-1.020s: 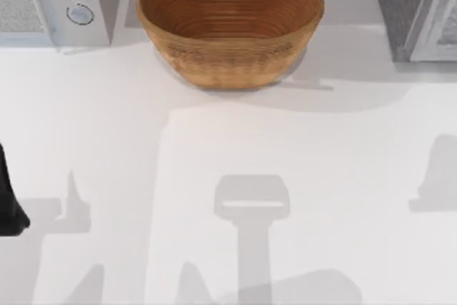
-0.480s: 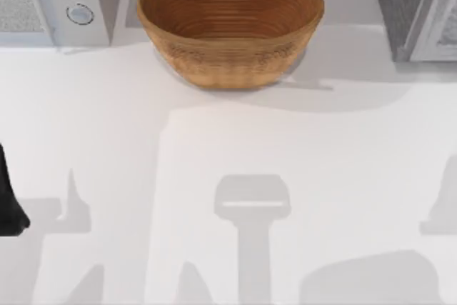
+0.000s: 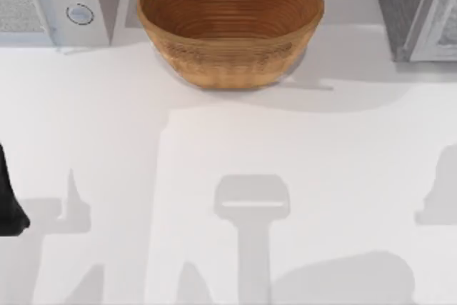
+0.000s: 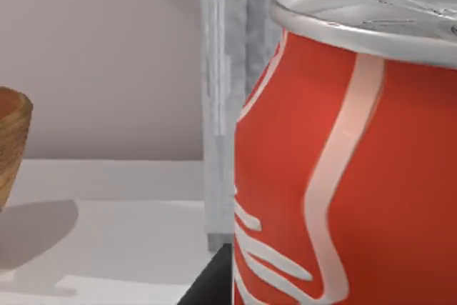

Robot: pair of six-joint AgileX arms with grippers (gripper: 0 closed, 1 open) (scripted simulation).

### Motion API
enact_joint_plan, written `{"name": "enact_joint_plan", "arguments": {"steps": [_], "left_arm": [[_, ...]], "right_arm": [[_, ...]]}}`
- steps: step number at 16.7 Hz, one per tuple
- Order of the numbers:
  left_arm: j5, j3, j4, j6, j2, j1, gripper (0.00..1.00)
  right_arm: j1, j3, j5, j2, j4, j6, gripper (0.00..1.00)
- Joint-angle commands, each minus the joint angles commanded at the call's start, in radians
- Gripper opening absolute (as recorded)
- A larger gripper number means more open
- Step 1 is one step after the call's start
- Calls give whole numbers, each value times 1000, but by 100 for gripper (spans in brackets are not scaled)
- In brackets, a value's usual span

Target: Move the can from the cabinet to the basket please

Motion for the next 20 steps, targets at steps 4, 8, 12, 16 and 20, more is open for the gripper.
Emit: {"name": "enact_joint_plan", "arguments": {"steps": [4, 8, 12, 16, 20], "left_arm": [[0, 0, 0, 0, 0, 0, 100], [0, 0, 0, 0, 0, 0, 100], [0, 0, 0, 0, 0, 0, 100], [0, 0, 0, 0, 0, 0, 100], [0, 0, 0, 0, 0, 0, 100]], "right_arm": [[99, 220, 96, 269, 76, 2, 0], [226, 512, 233, 657, 172, 6, 0], [362, 834, 384, 1098, 275, 10, 0], [492, 1137, 526, 1522, 374, 13, 0], [597, 1379, 635, 1862, 454, 16, 0]]}}
